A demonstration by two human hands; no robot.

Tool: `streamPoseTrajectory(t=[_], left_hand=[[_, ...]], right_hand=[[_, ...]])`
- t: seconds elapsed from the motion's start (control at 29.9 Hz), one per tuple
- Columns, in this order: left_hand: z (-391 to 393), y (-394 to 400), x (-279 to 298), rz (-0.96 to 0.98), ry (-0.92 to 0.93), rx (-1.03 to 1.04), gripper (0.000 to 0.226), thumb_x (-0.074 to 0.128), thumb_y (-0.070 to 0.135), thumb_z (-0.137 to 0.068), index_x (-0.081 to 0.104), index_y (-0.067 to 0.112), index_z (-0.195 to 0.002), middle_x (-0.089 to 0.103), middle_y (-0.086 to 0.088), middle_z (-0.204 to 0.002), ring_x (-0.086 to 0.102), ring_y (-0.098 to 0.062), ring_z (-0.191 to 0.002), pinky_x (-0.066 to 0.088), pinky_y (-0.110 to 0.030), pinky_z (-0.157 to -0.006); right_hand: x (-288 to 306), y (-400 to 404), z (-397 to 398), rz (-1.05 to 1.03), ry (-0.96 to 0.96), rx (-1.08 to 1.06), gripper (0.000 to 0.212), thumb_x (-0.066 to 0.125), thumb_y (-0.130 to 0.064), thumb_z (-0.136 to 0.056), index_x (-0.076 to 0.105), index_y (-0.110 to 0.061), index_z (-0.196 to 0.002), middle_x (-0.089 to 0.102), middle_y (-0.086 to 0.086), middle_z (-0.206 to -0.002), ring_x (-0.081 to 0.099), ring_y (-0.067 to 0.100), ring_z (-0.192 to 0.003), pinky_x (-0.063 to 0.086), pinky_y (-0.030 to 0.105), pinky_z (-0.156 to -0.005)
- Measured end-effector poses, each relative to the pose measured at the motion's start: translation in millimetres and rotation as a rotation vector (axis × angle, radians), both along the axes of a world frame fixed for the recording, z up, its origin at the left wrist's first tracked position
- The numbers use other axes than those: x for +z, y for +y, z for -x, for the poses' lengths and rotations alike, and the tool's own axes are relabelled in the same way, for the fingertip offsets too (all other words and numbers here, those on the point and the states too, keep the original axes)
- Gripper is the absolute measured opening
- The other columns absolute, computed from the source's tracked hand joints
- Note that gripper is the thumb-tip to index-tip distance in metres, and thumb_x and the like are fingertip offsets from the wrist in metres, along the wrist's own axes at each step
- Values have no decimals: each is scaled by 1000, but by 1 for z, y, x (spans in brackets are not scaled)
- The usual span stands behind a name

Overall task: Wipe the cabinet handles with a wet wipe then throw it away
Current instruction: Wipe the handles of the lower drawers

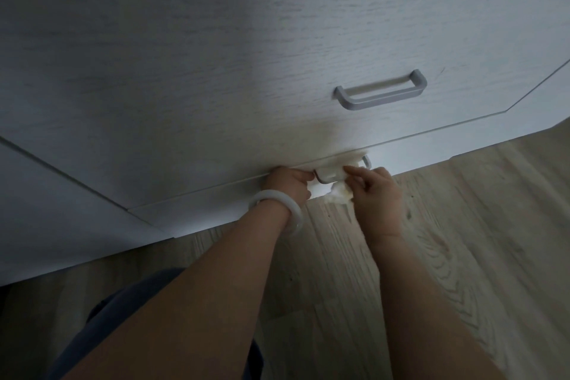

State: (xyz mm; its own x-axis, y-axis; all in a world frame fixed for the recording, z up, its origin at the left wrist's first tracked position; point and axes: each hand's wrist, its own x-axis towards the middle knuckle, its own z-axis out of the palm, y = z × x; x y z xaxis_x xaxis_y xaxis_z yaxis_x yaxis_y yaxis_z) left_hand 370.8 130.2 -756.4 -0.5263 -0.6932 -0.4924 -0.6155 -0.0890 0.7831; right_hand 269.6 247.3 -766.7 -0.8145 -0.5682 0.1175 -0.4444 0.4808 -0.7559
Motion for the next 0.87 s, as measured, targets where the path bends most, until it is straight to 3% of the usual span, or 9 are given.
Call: streamPoseTrajectory(t=[0.07,0.2,0.27,0.4,0.5,0.64,0.77,0.87], left_hand=[[-2,-1,1,24,-18,-55,39,66,-3,-80,66,8,-118,66,-10,-118,61,-24,-111,47,-29,-99],[1,-2,4,-1,3,-31,37,69,5,-82,66,9,-119,66,-9,-121,61,-22,-113,44,-30,-102],[2,0,6,2,0,-45,37,69,5,-82,65,7,-119,66,-10,-122,61,-22,-114,44,-29,-102],[0,0,6,9,20,-60,37,68,2,-83,63,3,-120,63,-8,-126,60,-17,-110,42,-11,-82],[-1,-1,9,12,8,-79,36,65,4,-86,62,5,-122,61,-5,-129,56,-19,-120,37,-19,-99],[4,1,9,-18,38,-2,28,67,7,-84,69,4,-112,68,-8,-116,62,-23,-112,45,-27,-93],[1,5,6,-27,112,52,30,71,19,-83,70,2,-108,69,-9,-113,63,-19,-109,46,-28,-98],[-2,3,4,-4,82,39,29,70,14,-84,69,4,-112,68,-10,-116,62,-20,-110,42,-21,-95]], right_hand=[[-2,-1,0,-15,-14,-62,22,59,-10,-90,73,-14,-108,55,0,-89,49,3,-65,34,-1,-59],[-5,-15,-34,5,61,134,22,62,-7,-89,71,-11,-109,60,5,-91,54,14,-74,35,12,-64],[-5,-12,-32,4,68,161,23,63,-5,-87,72,-12,-108,61,5,-90,53,12,-73,33,8,-64],[-2,6,16,-61,20,-105,26,58,-7,-88,73,-16,-107,57,2,-87,59,22,-80,31,15,-64],[4,-4,3,-118,77,-38,23,57,-6,-88,71,-11,-105,62,10,-93,60,27,-81,37,23,-67],[-1,-16,-29,-112,118,185,16,63,-4,-86,67,-9,-100,63,8,-93,60,23,-78,44,27,-63],[-1,0,16,-132,39,-46,26,59,-10,-88,72,-21,-108,62,6,-96,62,23,-85,40,22,-71],[2,-1,20,-140,38,-141,28,55,-8,-90,71,-19,-110,60,9,-99,61,27,-89,41,26,-72]])
